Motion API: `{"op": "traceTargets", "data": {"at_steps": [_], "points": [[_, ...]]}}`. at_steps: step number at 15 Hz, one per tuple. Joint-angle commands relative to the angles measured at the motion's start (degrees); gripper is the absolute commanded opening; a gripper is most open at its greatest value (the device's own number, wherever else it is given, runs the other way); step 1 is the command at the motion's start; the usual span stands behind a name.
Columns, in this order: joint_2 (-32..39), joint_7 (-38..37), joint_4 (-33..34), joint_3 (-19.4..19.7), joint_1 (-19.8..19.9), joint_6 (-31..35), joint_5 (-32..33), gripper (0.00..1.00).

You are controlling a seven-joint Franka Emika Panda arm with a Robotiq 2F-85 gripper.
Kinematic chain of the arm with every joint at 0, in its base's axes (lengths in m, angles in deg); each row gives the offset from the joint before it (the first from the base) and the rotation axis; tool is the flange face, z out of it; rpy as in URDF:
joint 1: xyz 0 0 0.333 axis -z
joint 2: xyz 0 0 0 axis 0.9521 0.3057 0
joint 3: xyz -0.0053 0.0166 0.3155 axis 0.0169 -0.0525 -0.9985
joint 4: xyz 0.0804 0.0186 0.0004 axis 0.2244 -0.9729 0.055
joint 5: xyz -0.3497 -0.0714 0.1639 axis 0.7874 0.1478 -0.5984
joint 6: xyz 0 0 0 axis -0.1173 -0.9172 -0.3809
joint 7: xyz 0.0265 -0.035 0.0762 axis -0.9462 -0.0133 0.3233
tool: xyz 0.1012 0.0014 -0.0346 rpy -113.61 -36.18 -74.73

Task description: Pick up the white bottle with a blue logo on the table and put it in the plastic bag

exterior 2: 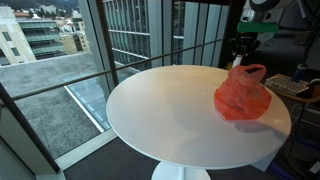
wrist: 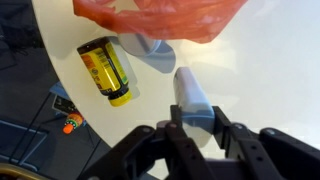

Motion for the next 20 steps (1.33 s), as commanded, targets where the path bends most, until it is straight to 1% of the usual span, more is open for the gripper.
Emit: {"op": "traceTargets", "data": {"at_steps": [1, 5, 10, 14, 16, 20], "points": [[-7.6, 1.1, -2.5, 0.3, -1.2, -2.0, 0.3, 0.1], [-13.8, 1.4, -3.5, -0.8, -1.7, -4.9, 0.5, 0.1], [-20.5, 4.1, -5.9, -3.0, -1.5, -11.6, -0.1, 0.1], [-23.9, 5.5, -7.8, -4.4, -1.3, -16.1, 0.2, 0.1], [-25.1, 6.0, -9.2, -5.0, -1.3, -17.3, 0.4, 0.1], [-26.1, 6.6, -12.4, -6.2, -1.4, -17.5, 0.1, 0.1]]}}
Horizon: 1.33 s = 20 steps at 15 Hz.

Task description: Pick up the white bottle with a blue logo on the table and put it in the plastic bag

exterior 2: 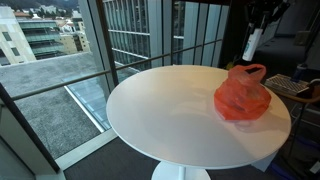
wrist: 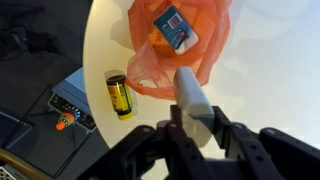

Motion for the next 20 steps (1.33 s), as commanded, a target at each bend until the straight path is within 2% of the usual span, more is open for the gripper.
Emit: {"op": "traceTargets", "data": {"at_steps": [1, 10, 20], "points": [[-2.0, 1.6, -3.5, -1.4, 0.6, -0.7, 0.1, 0.1], [0.0, 0.0, -8.0, -2.7, 0.7, 0.3, 1.5, 0.1], [3.9, 0.0, -11.4, -1.2, 2.3, 10.1, 2.8, 0.1]]}}
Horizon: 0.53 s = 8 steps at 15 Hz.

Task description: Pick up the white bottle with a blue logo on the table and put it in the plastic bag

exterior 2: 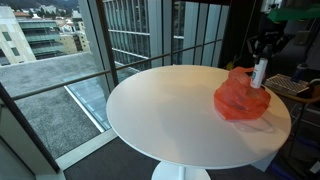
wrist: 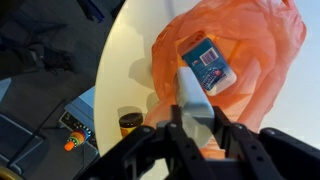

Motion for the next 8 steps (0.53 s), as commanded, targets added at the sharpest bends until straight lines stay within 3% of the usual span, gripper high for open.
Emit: {"op": "traceTargets", "data": {"at_steps": [1, 8], "points": [[0.9, 0.0, -0.4, 0.7, 0.6, 2.9, 0.4, 0.1], [2.4, -0.6, 0.2, 0.8, 0.0, 5.9, 0.1, 0.1]]}}
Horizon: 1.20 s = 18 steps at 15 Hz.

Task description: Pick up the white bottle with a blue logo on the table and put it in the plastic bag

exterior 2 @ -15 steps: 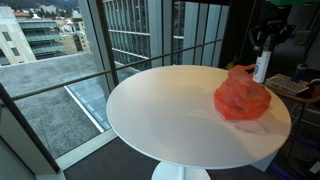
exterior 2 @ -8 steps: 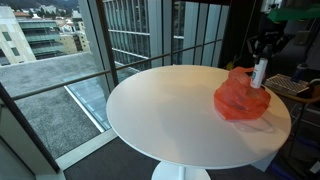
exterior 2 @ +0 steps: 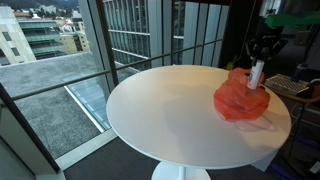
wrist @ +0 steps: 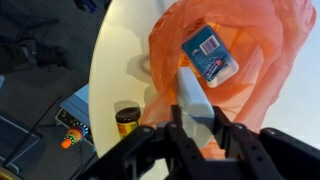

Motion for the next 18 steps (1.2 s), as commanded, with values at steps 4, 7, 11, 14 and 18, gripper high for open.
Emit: {"op": "traceTargets", "data": {"at_steps": [4, 7, 11, 14, 18], "points": [[0.9, -1.3, 0.7, -0.6, -1.2, 2.9, 0.1, 0.1], [1.6, -1.8, 0.4, -0.8, -1.7, 4.1, 0.8, 0.1], [3.5, -2.4, 0.8, -0.1, -1.7, 5.3, 1.4, 0.1], [4.4, -2.3, 0.9, 0.8, -1.6, 5.8, 1.4, 0.1], [4.6, -2.0, 0.6, 1.9, -1.4, 5.9, 1.3, 0.1]]}}
